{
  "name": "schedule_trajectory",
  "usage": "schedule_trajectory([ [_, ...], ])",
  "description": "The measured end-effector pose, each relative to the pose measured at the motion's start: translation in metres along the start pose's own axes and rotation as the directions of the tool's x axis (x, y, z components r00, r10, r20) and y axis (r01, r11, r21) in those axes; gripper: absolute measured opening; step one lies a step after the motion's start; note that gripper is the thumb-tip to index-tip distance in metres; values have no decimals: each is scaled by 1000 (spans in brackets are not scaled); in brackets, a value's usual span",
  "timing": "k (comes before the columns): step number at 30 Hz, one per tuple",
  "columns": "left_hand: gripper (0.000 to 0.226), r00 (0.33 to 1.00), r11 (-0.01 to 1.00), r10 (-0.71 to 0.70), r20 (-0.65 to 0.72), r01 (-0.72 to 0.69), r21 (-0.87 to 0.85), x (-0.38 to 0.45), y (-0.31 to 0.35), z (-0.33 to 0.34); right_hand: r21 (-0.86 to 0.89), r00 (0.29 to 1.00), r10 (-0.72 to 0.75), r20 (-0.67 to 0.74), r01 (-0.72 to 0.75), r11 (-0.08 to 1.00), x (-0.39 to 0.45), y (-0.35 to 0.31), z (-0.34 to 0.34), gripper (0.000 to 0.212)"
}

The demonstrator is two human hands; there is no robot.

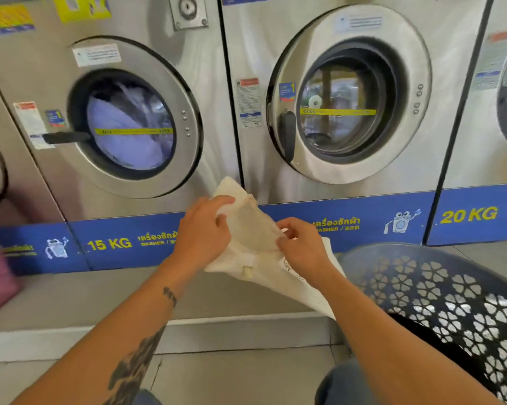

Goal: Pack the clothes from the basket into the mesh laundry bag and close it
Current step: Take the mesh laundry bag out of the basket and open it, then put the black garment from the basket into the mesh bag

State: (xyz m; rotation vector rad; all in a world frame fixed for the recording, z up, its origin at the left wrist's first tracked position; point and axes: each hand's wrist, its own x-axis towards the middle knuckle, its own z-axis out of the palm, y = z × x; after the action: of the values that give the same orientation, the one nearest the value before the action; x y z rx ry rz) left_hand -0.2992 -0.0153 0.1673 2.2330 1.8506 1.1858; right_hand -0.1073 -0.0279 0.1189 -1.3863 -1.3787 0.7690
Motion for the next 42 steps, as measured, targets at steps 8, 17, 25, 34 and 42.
schedule_trajectory([
  [8, 47, 961, 999, -45, -274, 43, -14, -18, -51, -65, -99, 967, -200, 160, 217, 971, -7, -23, 60, 23],
  [17, 48, 944, 920, -296, 145, 322, -224, -41, -97, -28, -431, 969, -42, 242, 146, 890, -23, 19, 96, 18],
  [25, 45, 972, 931, -144, 185, 196, -308, -32, -45, 59, -694, 967, 165, 194, 16, 720, -26, 42, 13, 5],
  [34, 56, 891, 994, 58, 451, -8, -112, -39, -8, 143, -840, 942, 283, 182, 0, 542, -31, 94, -65, 15],
  [42, 57, 825, 999, 31, 564, -22, -23, -39, 34, 192, -778, 884, 432, 179, -142, 612, 9, 187, -147, 8],
])
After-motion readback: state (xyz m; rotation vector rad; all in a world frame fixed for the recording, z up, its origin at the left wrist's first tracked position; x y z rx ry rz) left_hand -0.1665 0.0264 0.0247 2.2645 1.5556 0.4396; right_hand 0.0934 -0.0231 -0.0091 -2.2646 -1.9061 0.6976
